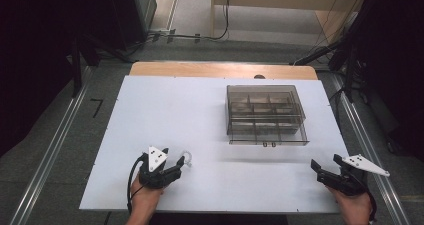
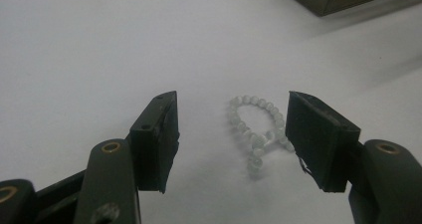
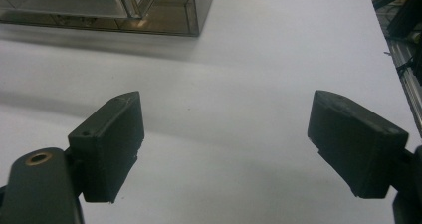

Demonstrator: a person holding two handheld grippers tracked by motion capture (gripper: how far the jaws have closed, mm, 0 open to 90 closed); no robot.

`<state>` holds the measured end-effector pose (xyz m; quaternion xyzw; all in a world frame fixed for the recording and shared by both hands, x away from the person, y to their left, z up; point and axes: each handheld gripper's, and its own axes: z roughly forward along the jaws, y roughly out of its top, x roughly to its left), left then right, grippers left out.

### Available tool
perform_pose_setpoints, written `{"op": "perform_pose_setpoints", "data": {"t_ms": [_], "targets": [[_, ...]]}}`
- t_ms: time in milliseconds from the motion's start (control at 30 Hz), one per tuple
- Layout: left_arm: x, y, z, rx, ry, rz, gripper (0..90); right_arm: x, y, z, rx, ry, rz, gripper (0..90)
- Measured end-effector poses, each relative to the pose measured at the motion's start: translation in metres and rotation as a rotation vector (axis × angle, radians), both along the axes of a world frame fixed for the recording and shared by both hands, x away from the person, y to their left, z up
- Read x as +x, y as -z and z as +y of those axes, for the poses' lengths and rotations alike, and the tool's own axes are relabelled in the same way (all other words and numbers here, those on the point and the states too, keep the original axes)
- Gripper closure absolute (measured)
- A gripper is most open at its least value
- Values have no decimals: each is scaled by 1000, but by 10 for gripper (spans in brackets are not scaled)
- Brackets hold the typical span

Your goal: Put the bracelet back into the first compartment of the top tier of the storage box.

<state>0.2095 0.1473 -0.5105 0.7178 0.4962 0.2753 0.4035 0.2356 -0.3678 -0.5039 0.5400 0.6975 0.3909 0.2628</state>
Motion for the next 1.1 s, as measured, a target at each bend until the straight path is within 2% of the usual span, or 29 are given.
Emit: {"op": "perform_pose_setpoints", "data": {"t_ms": [433,733,1100], "targets": [[4,5,2,15,11,27,500,0,0,0,-1,-1,3,135],[7,8,0,22,27,53,531,0,0,0,-1,1,8,135],[9,10,-2,26,50,71,629,1,1,0,-2,0,15,135]]}}
